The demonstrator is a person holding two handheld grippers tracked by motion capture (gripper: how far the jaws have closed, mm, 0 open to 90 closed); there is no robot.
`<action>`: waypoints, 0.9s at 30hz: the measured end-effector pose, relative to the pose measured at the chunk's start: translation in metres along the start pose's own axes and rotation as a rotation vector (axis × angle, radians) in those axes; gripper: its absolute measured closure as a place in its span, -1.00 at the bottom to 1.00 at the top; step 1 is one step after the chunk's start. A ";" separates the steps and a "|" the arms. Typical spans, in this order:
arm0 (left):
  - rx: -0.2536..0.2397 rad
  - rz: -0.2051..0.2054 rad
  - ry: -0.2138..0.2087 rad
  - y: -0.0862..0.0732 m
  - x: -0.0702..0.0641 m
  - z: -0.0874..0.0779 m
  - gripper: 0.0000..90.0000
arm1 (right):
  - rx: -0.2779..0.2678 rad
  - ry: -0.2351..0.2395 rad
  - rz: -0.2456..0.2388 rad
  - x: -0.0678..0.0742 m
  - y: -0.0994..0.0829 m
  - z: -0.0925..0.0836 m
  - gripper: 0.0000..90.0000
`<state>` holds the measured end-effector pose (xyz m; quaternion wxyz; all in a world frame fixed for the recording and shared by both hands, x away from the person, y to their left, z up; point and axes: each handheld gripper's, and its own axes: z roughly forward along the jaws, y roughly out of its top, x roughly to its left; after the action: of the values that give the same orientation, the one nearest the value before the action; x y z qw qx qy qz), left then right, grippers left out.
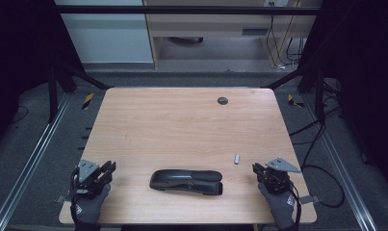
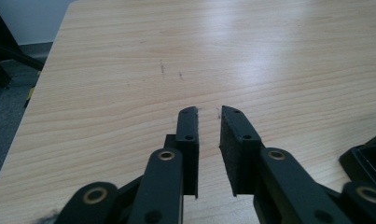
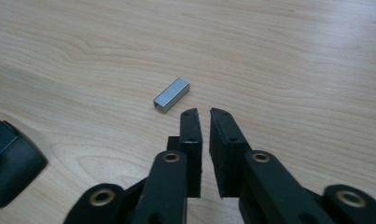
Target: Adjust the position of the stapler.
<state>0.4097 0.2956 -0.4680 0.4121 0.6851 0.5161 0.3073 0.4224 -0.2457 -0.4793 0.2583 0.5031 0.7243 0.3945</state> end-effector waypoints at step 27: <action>-0.025 0.049 -0.058 0.011 -0.014 -0.011 1.00 | -0.040 0.157 -0.059 0.040 0.017 -0.013 1.00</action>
<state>0.4014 0.2836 -0.4530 0.4278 0.7007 0.4833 0.3039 0.4066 -0.2091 -0.4571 0.2224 0.4438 0.7487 0.4392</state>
